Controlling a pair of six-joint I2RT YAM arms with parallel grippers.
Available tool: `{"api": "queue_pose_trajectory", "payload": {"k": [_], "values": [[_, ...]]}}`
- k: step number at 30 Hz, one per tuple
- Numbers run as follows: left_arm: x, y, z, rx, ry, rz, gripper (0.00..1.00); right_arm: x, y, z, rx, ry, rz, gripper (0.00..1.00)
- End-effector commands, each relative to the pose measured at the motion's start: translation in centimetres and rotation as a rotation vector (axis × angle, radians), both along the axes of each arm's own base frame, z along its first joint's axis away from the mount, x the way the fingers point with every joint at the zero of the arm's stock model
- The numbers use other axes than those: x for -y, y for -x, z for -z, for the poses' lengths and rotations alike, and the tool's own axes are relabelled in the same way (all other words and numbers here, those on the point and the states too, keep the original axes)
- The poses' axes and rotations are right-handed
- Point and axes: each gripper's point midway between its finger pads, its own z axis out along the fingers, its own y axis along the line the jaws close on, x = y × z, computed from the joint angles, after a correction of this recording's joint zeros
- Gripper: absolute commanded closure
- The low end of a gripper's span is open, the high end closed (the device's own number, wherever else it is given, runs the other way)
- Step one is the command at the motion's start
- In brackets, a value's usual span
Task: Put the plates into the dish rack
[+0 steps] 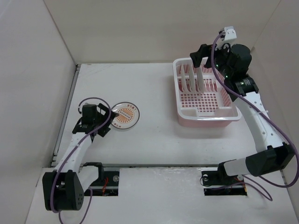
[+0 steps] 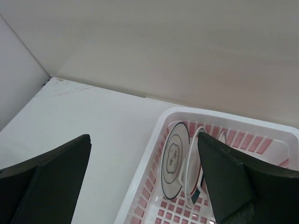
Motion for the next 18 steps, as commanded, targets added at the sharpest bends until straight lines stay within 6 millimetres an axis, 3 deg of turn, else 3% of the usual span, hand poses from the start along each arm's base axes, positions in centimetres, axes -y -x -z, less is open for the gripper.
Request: {"api": "queue_pose_trajectory", "payload": {"k": [1, 3, 9, 16, 18], "values": [[-0.2, -0.9, 0.7, 0.039, 0.025, -0.062, 0.0, -1.8, 0.9, -2.6, 0.079, -0.016, -0.07, 0.0], [0.3, -0.3, 2.8, -0.004, 0.038, -0.064, 0.02, -2.2, 1.1, -3.6, 0.106, -0.031, -0.079, 0.0], [0.5, -1.5, 5.2, -0.017, 0.023, -0.081, 0.11, -3.6, 1.9, -4.6, 0.125, -0.038, -0.115, 0.0], [0.4, -3.0, 6.5, -0.008, 0.003, -0.092, 0.33, -3.8, 2.3, -4.9, 0.146, -0.016, -0.122, 0.0], [0.4, -3.0, 6.9, -0.016, 0.002, -0.092, 0.45, -3.8, 2.3, -5.2, 0.155, -0.018, -0.122, 0.0]]}}
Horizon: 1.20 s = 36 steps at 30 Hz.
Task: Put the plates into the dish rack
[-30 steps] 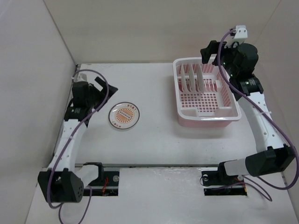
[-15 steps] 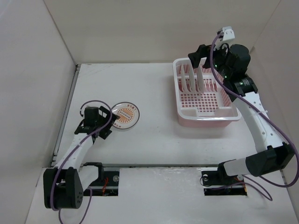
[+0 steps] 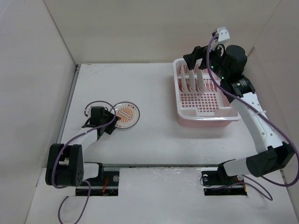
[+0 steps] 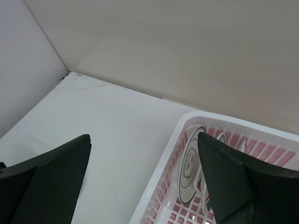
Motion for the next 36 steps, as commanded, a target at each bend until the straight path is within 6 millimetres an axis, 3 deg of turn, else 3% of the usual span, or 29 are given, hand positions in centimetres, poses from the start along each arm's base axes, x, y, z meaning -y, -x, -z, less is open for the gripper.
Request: {"api": "queue_pose_trajectory", "payload": {"k": [1, 3, 5, 13, 15, 17, 23, 25, 27, 29, 30, 31, 32, 33, 34, 36], "values": [[-0.3, -0.9, 0.5, 0.017, -0.022, -0.015, 0.46, -0.3, 1.0, -4.9, 0.139, -0.03, -0.022, 0.0], [-0.3, -1.1, 0.7, 0.006, -0.023, -0.015, 0.54, -0.3, 1.0, -4.9, 0.144, -0.021, -0.022, 0.0], [-0.3, -1.1, 0.7, 0.006, -0.023, -0.015, 0.55, -0.1, 0.9, -4.9, 0.144, -0.022, -0.012, 0.0], [-0.3, -0.9, 1.0, -0.017, -0.025, -0.015, 0.86, -0.5, 1.1, -4.9, 0.143, -0.023, -0.022, 0.0], [-0.3, -1.0, 1.0, -0.025, -0.031, -0.008, 0.89, -0.5, 1.1, -4.9, 0.143, -0.023, -0.022, 0.0], [-0.4, -1.2, 1.0, -0.023, -0.048, -0.002, 1.0, -0.5, 1.1, -4.9, 0.143, -0.023, -0.022, 0.0], [-1.1, -1.7, -0.2, -0.009, -0.087, -0.017, 1.0, -0.4, 0.7, -4.5, 0.139, -0.012, -0.012, 0.0], [-1.1, -2.4, -2.1, 0.043, -0.089, -0.012, 1.0, -1.0, 0.9, -4.5, 0.146, 0.0, -0.032, 0.0], [-0.2, -3.6, -6.0, 0.155, -0.086, 0.017, 1.0, -1.5, 0.8, -4.0, 0.151, 0.031, -0.063, 0.0], [0.2, -4.3, -9.7, 0.252, -0.106, 0.033, 1.0, -3.6, 1.6, -3.5, 0.17, 0.075, -0.173, 0.0], [0.6, -4.5, -10.9, 0.272, -0.11, 0.049, 1.0, -4.5, 1.8, -2.7, 0.169, 0.11, -0.224, 0.0], [1.0, -5.5, -13.7, 0.324, -0.119, 0.055, 1.0, -5.4, 1.8, -1.7, 0.198, 0.191, -0.271, 0.0], [0.8, -5.7, -14.7, 0.33, -0.134, 0.053, 1.0, -7.4, 2.6, -0.8, 0.206, 0.234, -0.334, 0.0], [1.2, -6.1, -15.6, 0.342, -0.151, 0.077, 1.0, -8.1, 2.9, 0.2, 0.202, 0.279, -0.338, 0.0], [1.4, -6.9, -18.0, 0.386, -0.149, 0.087, 1.0, -8.8, 2.4, 1.8, 0.198, 0.352, -0.338, 0.0], [1.8, -7.4, -19.0, 0.377, -0.149, 0.109, 1.0, -10.8, 2.8, 3.5, 0.194, 0.42, -0.319, 0.0]]}}
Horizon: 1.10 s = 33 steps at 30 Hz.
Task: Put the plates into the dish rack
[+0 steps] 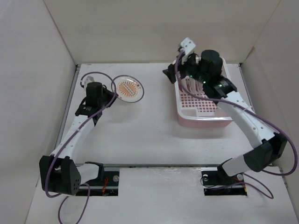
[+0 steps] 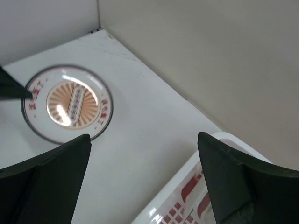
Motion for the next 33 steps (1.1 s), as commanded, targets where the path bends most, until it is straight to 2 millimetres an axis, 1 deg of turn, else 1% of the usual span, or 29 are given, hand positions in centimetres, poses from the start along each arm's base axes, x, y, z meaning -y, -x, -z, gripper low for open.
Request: {"api": "queue_pose_trajectory", "payload": {"k": [1, 2, 3, 4, 5, 7, 8, 9, 11, 12, 13, 14, 15, 16, 17, 18, 19, 20, 21, 23, 24, 25, 26, 27, 28, 29, 30, 32, 33], "values": [[0.4, -1.9, -6.4, 0.12, -0.041, 0.049, 1.0, -3.3, 0.8, 1.6, 0.113, 0.16, -0.024, 0.0], [0.9, -2.1, -6.9, 0.118, -0.03, 0.068, 1.0, -3.7, 0.6, 2.6, 0.113, 0.186, -0.006, 0.0], [1.2, -2.5, -7.5, 0.106, -0.025, 0.08, 1.0, -4.8, 0.8, 4.0, 0.107, 0.211, -0.024, 0.0], [1.4, -2.4, -6.9, 0.086, -0.02, 0.094, 1.0, -5.2, 1.1, 4.0, 0.108, 0.211, -0.034, 0.0], [1.8, -2.8, -8.0, 0.109, -0.016, 0.113, 1.0, -5.8, 1.2, 4.9, 0.112, 0.244, -0.052, 0.0], [2.3, -2.9, -7.8, 0.082, 0.003, 0.13, 1.0, -7.6, 2.7, 5.9, 0.122, 0.265, -0.137, 0.0], [2.3, -3.1, -7.9, 0.076, 0.003, 0.13, 1.0, -7.9, 3.2, 5.5, 0.144, 0.263, -0.148, 0.0], [2.3, -3.2, -9.0, 0.093, 0.004, 0.13, 1.0, -8.3, 3.5, 5.7, 0.162, 0.274, -0.162, 0.0], [2.1, -3.4, -8.3, 0.052, -0.007, 0.119, 1.0, -9.2, 4.3, 6.0, 0.182, 0.311, -0.151, 0.0], [2.1, -3.4, -9.1, 0.064, -0.006, 0.119, 1.0, -9.5, 4.4, 5.8, 0.214, 0.333, -0.14, 0.0], [2.1, -3.4, -9.1, 0.064, -0.005, 0.119, 1.0, -9.8, 4.3, 5.9, 0.228, 0.349, -0.121, 0.01], [2.1, -3.4, -9.6, 0.067, 0.005, 0.112, 1.0, -10.1, 4.4, 6.3, 0.234, 0.384, -0.078, 0.04], [2.0, -3.6, -9.4, 0.052, 0.007, 0.1, 1.0, -10.4, 4.1, 6.6, 0.253, 0.4, -0.044, 0.06], [2.1, -3.6, -10.0, 0.06, 0.016, 0.095, 1.0, -10.7, 3.8, 7.8, 0.259, 0.458, -0.023, 0.07], [2.0, -3.5, -9.6, 0.03, 0.012, 0.095, 1.0, -11.0, 3.9, 8.2, 0.268, 0.486, 0.008, 0.07], [2.3, -3.7, -9.4, 0.012, 0.024, 0.099, 1.0, -11.1, 3.9, 9.3, 0.255, 0.509, 0.018, 0.07], [2.3, -3.6, -9.7, 0.014, 0.024, 0.099, 1.0, -11.1, 3.5, 9.4, 0.263, 0.519, 0.027, 0.07], [2.5, -3.9, -9.9, 0.011, 0.038, 0.101, 1.0, -11.7, 3.8, 10.0, 0.259, 0.527, 0.014, 0.07], [2.5, -3.9, -9.9, 0.011, 0.038, 0.101, 1.0, -12.0, 3.8, 9.8, 0.266, 0.516, 0.005, 0.07], [2.6, -3.9, -9.9, 0.007, 0.058, 0.088, 1.0, -12.6, 4.4, 10.3, 0.265, 0.516, -0.028, 0.07], [2.8, -3.8, -10.0, 0.006, 0.066, 0.101, 1.0, -13.3, 4.7, 10.6, 0.269, 0.512, -0.05, 0.07], [3.0, -3.9, -9.7, -0.007, 0.081, 0.101, 1.0, -13.3, 4.7, 10.6, 0.269, 0.511, -0.05, 0.07], [3.0, -4.0, -10.1, 0.002, 0.082, 0.101, 1.0, -13.7, 4.7, 11.2, 0.262, 0.518, -0.064, 0.07], [3.2, -3.9, -10.2, 0.0, 0.096, 0.103, 1.0, -13.7, 4.7, 11.2, 0.262, 0.518, -0.064, 0.07], [3.4, -4.1, -10.2, -0.003, 0.101, 0.112, 1.0, -14.1, 4.6, 11.4, 0.255, 0.512, -0.072, 0.07], [3.4, -4.2, -10.4, 0.006, 0.103, 0.113, 1.0, -14.2, 4.5, 10.8, 0.266, 0.497, -0.068, 0.07], [3.8, -4.2, -10.9, 0.015, 0.114, 0.13, 1.0, -14.5, 4.3, 12.0, 0.251, 0.516, -0.074, 0.07], [4.1, -4.2, -11.2, 0.023, 0.133, 0.143, 1.0, -15.1, 3.9, 11.8, 0.257, 0.509, -0.071, 0.07], [4.5, -4.2, -11.5, 0.028, 0.151, 0.156, 1.0, -15.3, 3.5, 12.6, 0.258, 0.526, -0.067, 0.08]]}}
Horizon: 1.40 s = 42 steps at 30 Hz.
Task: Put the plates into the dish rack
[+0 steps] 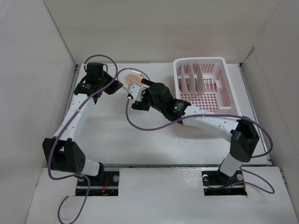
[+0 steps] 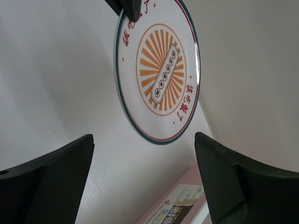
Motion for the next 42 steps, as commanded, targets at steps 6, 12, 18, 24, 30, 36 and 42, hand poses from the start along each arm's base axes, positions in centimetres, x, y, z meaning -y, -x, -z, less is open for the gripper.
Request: {"api": "queue_pose_trajectory", "payload": {"k": [6, 12, 18, 24, 30, 36, 42], "values": [[2.1, -0.3, -5.4, 0.138, 0.133, 0.069, 1.0, -2.8, -2.7, -0.6, 0.084, -0.032, 0.027, 0.13], [2.2, 0.2, -5.1, 0.13, 0.137, 0.077, 1.0, -3.7, -3.5, 0.0, 0.075, -0.044, 0.045, 0.57], [2.2, 0.4, -4.6, 0.126, 0.149, 0.088, 1.0, -3.6, -3.8, -0.8, 0.082, -0.074, 0.074, 1.0], [3.3, 0.3, -6.3, 0.226, 0.212, 0.189, 0.84, -2.8, -4.0, -1.5, 0.084, -0.107, 0.098, 1.0], [6.7, 1.6, -12.5, 0.488, 0.362, 0.436, 0.29, -0.5, -4.6, -2.9, 0.12, -0.152, 0.183, 1.0], [4.1, 0.1, -14.5, 0.631, 0.196, 0.339, 0.21, 5.6, -7.2, -7.2, 0.079, -0.393, 0.373, 1.0], [1.6, -2.9, -9.2, 0.496, -0.007, 0.254, 0.21, 15.3, -7.8, -13.3, 0.06, -0.659, 0.522, 1.0]]}}
